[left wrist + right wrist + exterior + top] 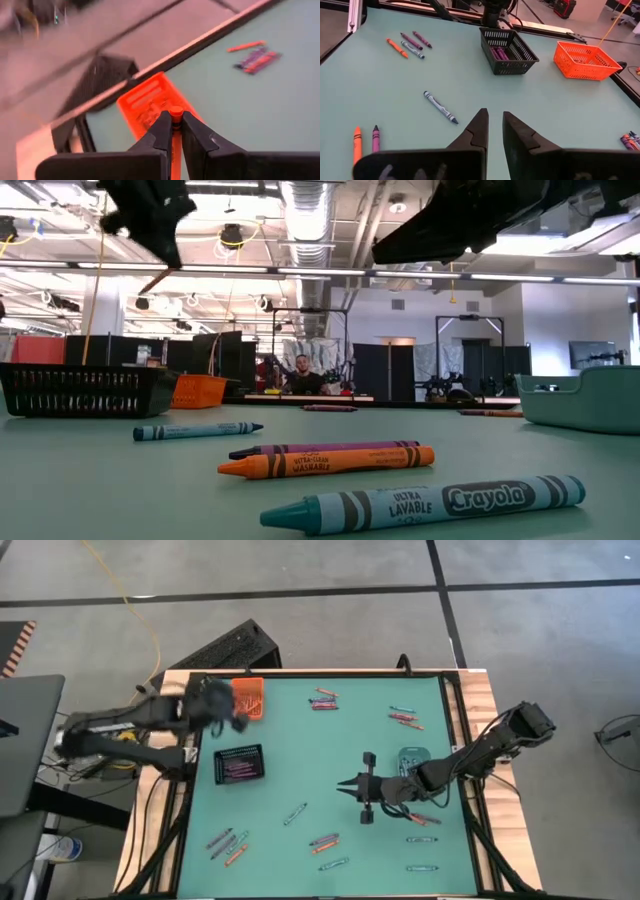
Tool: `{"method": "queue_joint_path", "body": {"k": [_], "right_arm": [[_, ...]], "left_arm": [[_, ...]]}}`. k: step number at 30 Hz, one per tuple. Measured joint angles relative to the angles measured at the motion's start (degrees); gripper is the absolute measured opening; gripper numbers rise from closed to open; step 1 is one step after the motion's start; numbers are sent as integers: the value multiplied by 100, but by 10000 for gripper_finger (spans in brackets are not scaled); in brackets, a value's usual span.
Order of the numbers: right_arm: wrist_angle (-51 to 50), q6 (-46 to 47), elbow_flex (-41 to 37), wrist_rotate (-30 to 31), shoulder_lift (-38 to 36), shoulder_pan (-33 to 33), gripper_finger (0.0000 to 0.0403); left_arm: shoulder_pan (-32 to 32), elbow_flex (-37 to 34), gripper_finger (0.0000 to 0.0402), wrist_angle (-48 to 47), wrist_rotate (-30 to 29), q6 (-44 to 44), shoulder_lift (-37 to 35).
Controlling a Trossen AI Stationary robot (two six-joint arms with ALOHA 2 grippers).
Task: Sort crayons
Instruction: Put the orange crayon into the orange bin
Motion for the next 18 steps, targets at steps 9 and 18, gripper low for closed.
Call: {"method": "queue_joint_path", "body": {"k": [9, 18], "right_arm": [[153, -48, 0, 2, 431, -56, 54], [162, -138, 0, -3, 532, -119, 54]], "left_arm": [[3315, -358, 12, 1714, 4042, 856, 379], [3672, -364, 15, 2035, 3989, 955, 1795]]}}
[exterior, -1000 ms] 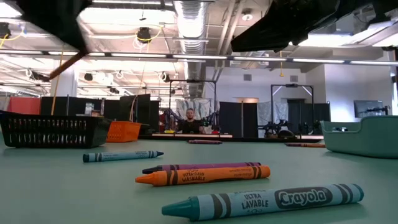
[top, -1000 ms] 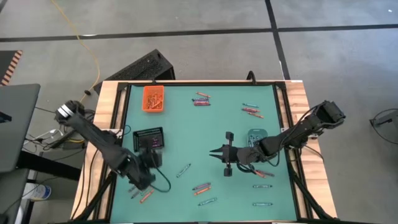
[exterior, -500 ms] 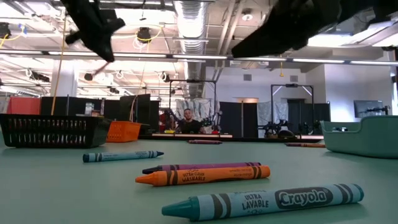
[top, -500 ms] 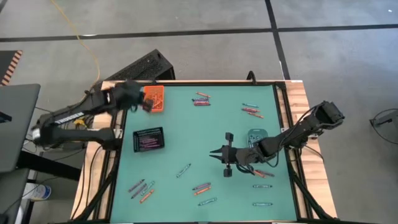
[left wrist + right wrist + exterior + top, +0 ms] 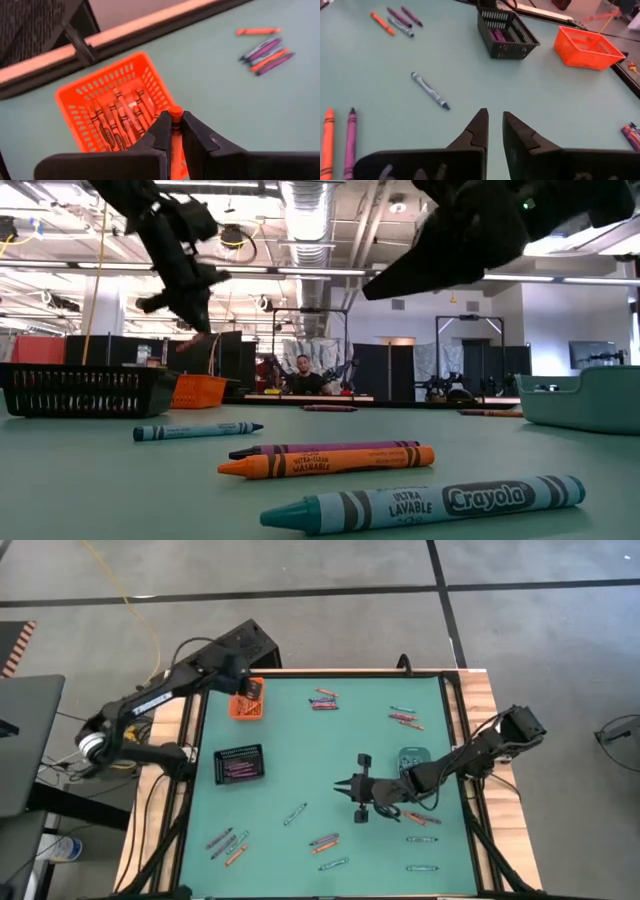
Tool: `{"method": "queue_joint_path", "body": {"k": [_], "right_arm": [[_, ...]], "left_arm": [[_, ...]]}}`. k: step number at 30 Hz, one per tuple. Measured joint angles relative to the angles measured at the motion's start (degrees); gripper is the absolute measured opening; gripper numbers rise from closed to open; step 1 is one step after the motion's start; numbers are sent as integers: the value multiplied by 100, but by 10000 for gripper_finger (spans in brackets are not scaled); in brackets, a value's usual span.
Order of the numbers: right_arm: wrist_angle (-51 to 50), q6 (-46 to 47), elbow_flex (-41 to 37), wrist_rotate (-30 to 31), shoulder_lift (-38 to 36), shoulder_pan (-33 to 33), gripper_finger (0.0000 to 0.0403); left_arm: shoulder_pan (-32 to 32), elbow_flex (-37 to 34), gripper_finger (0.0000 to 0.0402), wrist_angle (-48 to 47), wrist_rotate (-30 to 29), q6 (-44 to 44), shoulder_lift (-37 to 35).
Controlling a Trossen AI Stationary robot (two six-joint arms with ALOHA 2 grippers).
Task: Sort crayons
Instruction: Put the orange crayon into the orange bin
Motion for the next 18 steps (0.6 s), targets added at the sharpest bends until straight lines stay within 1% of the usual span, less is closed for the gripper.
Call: {"method": "queue_joint_path", "body": {"k": [3, 8, 11, 15, 18], "right_arm": [[-57, -2, 0, -24, 4, 34, 54], [-114, -19, 0, -19, 4, 105, 54], [-144, -20, 0, -17, 4, 116, 54], [-141, -17, 0, -15, 4, 121, 54], [-139, -17, 0, -13, 4, 116, 54]], "left_arm": [[26, 1, 22, 79, -163, -2, 372], [28, 1, 37, 111, -899, -9, 908], [28, 1, 47, 86, -1133, -10, 1097], [28, 1, 63, 116, -1272, 136, 1075], [28, 1, 78, 49, -1318, 297, 900]]}}
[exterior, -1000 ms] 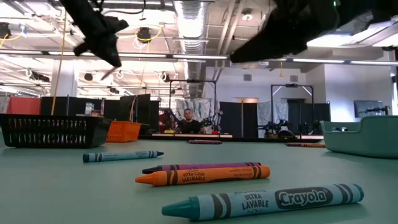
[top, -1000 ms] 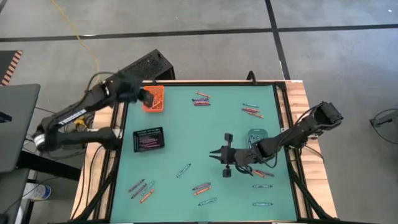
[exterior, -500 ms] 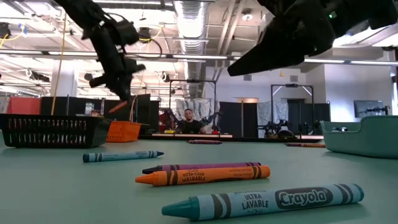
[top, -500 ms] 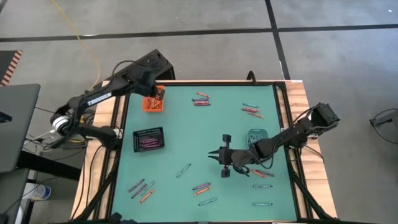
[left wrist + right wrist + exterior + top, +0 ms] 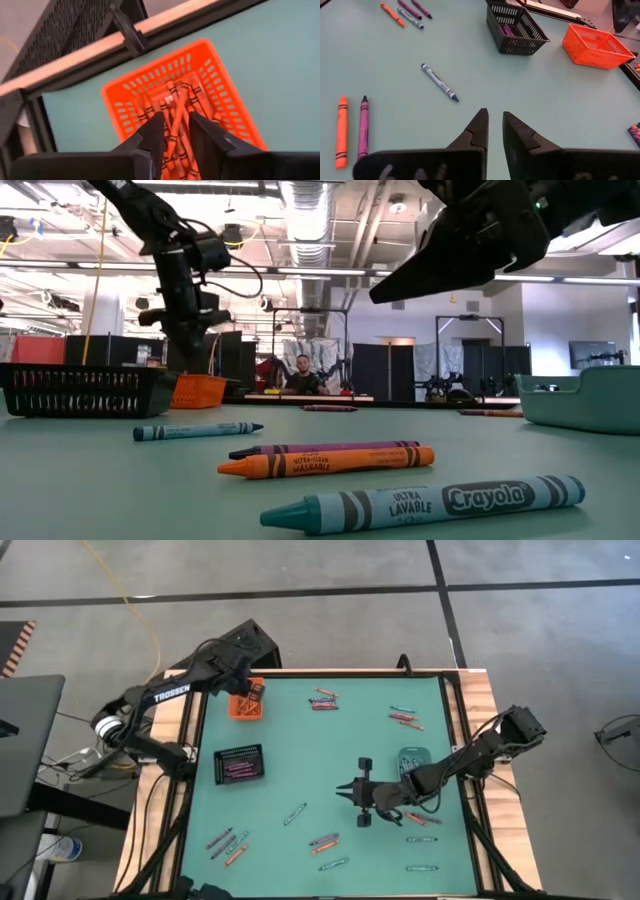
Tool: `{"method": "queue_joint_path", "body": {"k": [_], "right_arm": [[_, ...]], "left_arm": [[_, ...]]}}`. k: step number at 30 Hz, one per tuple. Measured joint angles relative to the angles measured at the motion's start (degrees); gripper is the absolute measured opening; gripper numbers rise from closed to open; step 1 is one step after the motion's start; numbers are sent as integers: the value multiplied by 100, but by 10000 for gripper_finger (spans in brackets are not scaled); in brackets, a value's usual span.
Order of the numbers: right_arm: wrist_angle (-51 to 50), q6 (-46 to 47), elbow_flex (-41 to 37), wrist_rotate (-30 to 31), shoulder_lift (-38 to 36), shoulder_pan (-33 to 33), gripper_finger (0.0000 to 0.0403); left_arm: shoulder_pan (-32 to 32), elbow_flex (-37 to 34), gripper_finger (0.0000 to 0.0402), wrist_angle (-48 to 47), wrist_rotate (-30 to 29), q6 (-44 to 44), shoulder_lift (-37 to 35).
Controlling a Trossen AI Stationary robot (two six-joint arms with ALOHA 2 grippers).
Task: Sort crayons
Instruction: Put the orange crayon into the orange bin, then put the violet crayon into the black bin
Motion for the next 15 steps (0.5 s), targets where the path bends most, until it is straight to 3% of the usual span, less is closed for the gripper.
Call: {"method": "queue_joint_path", "body": {"k": [5, 9, 12, 15], "right_arm": [[14, 0, 0, 7, 0, 0, 54], [14, 0, 0, 15, 0, 0, 54], [14, 2, 0, 17, 0, 0, 54], [18, 2, 0, 18, 0, 0, 54]], "left_arm": [[-7, 2, 107, -335, 60, 284, -523], [-268, -16, 125, -915, 1128, 296, -1080], [-938, -370, 129, -1209, 2148, 153, -1562], [-2031, -828, 130, -1245, 2747, -346, -2086]]}}
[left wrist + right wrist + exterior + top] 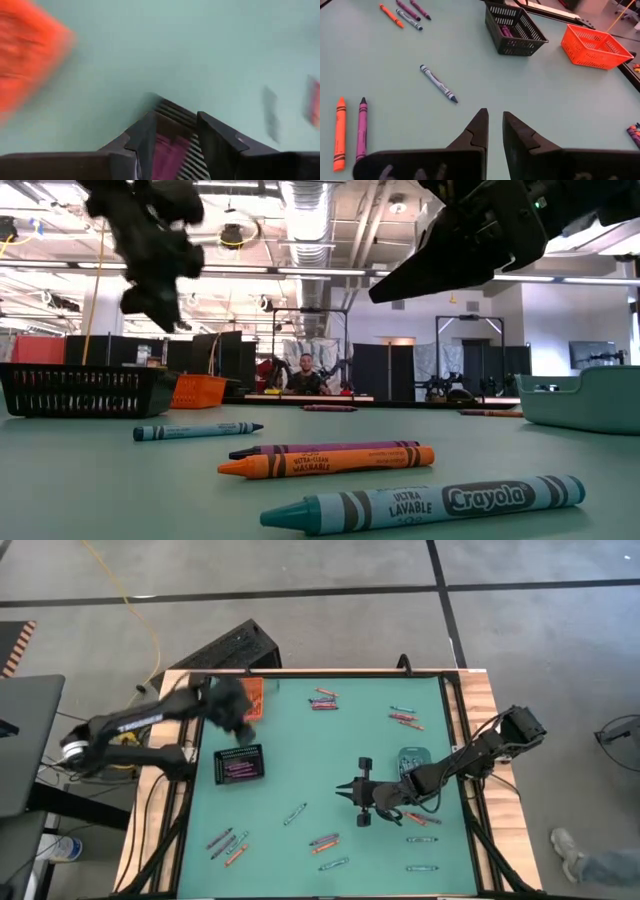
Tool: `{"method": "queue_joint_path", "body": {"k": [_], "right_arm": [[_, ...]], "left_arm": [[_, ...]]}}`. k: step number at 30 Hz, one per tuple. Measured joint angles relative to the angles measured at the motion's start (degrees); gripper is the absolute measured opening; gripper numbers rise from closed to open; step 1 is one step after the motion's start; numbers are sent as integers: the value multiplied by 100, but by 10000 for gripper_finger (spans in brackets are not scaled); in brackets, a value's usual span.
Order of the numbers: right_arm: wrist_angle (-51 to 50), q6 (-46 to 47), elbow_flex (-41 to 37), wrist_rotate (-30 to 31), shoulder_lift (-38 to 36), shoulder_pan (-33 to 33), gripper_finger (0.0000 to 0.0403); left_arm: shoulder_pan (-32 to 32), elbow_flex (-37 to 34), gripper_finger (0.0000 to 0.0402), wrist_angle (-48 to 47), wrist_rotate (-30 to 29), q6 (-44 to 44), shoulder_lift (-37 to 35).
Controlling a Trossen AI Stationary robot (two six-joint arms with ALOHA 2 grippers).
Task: Sort crayons
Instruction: Put the violet crayon into the black bin
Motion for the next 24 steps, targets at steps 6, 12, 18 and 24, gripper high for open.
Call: {"method": "queue_joint_path", "body": {"k": [6, 12, 18, 24], "right_arm": [[119, 1, 0, 0, -2, -11, 54], [207, -1, 0, -2, -2, -130, 54], [269, 17, 0, -12, -2, -245, 54], [260, 14, 0, -24, -2, -236, 54]], "left_arm": [[-3040, -313, 130, 355, -746, -1735, -818], [-6036, -315, 130, 958, -2156, -3169, -556], [-7458, -318, 130, 676, -2440, -4187, 504], [-7820, -324, 130, 466, -1564, -4583, 1464]]}}
